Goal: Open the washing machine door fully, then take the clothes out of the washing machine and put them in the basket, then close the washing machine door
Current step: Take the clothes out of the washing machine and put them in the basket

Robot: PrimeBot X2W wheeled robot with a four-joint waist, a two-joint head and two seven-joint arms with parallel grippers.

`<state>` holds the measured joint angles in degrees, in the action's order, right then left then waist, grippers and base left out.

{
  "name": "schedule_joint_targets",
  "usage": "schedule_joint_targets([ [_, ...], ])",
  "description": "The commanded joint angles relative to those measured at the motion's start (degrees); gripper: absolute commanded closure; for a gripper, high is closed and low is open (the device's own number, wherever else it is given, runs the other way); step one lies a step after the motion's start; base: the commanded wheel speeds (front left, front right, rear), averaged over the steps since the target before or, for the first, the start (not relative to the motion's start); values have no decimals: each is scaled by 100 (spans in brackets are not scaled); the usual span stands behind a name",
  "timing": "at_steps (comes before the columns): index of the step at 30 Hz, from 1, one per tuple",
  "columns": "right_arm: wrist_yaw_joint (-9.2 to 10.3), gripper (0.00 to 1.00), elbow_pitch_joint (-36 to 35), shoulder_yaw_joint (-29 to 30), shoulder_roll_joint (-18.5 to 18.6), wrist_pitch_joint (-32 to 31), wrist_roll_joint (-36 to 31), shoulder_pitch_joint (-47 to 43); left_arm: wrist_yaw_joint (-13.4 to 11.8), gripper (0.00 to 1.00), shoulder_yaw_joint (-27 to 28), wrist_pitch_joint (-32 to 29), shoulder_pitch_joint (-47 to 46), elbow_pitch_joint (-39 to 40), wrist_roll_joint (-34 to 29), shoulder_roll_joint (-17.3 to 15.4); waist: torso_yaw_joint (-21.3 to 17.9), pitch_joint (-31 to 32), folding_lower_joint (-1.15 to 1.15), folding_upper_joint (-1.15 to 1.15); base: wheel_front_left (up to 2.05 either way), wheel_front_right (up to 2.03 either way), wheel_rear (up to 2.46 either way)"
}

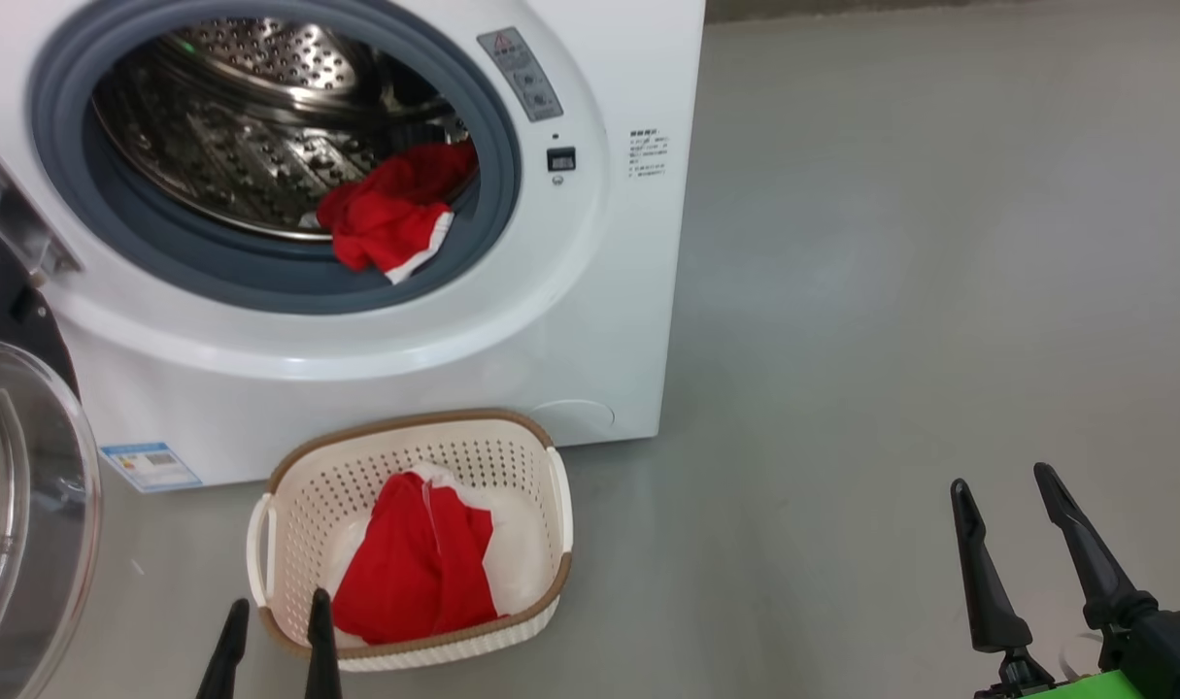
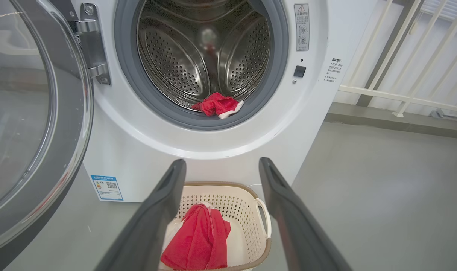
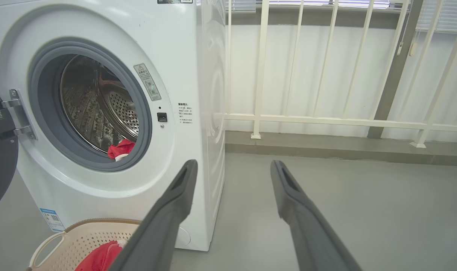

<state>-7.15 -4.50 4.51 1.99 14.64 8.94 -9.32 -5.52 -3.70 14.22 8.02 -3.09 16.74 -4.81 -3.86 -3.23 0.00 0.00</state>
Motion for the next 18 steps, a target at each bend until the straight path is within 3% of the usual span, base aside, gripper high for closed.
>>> schedule_joint_targets([
  [1, -34, 0, -171, -160, 88, 36, 6, 152, 19, 0, 173, 64, -262, 166, 69, -62, 28, -155, 0, 0, 0, 0, 0],
  [18, -34, 0, -246, -277, 88, 36, -13, 594, 70, 0, 199, 75, -1196, 157, 80, -60, -33, -1175, 0, 0, 0, 0, 0],
])
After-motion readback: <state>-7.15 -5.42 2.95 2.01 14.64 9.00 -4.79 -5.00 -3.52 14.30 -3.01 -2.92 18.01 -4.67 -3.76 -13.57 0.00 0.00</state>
